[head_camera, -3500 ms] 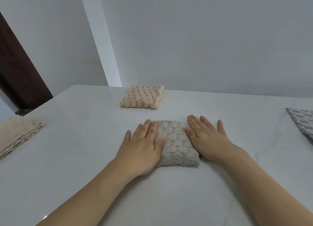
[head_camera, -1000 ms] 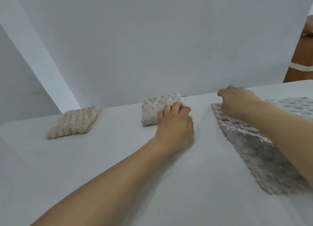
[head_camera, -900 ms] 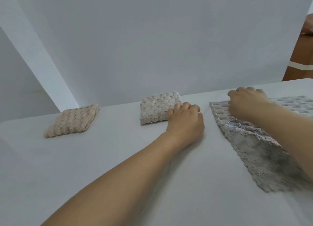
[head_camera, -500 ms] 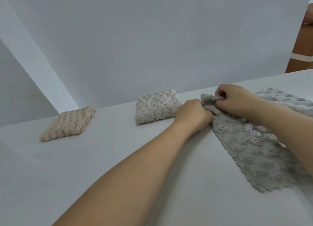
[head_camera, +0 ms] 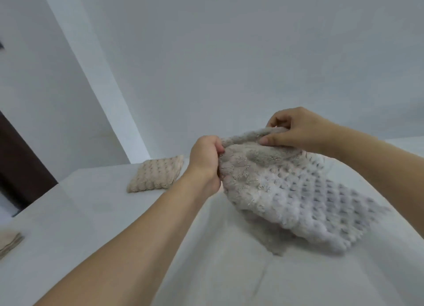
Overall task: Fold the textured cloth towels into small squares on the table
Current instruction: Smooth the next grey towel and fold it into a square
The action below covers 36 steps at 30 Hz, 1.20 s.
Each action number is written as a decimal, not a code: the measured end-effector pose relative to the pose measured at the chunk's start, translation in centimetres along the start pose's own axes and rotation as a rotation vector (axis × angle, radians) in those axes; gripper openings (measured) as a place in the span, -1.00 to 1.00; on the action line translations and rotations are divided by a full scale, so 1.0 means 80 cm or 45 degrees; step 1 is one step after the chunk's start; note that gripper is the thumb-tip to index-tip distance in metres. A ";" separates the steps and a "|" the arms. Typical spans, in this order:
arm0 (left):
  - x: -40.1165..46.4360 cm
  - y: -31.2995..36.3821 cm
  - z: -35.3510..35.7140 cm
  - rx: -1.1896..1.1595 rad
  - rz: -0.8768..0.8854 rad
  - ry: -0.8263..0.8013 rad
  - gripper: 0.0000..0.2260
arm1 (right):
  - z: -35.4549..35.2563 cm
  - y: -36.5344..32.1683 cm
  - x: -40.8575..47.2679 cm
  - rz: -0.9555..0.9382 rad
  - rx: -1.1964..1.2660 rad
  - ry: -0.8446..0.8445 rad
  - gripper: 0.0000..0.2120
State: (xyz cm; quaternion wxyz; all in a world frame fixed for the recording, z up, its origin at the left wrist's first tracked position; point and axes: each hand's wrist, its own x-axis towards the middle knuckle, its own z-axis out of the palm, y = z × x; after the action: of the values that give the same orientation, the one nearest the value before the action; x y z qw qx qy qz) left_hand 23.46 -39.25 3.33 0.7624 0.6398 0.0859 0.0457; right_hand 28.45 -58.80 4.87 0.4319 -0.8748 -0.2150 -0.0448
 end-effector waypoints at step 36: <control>-0.211 -0.021 -0.274 1.341 -0.169 -0.743 -0.87 | 0.137 -0.165 -0.184 0.247 -1.214 -0.896 -0.82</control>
State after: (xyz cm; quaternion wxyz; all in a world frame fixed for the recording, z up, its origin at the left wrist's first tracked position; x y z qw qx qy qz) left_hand 2.67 -21.38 -0.74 0.3365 0.9105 -0.0759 -0.2279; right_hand 8.54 -48.25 3.86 -0.1032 -0.9500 -0.2204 0.1956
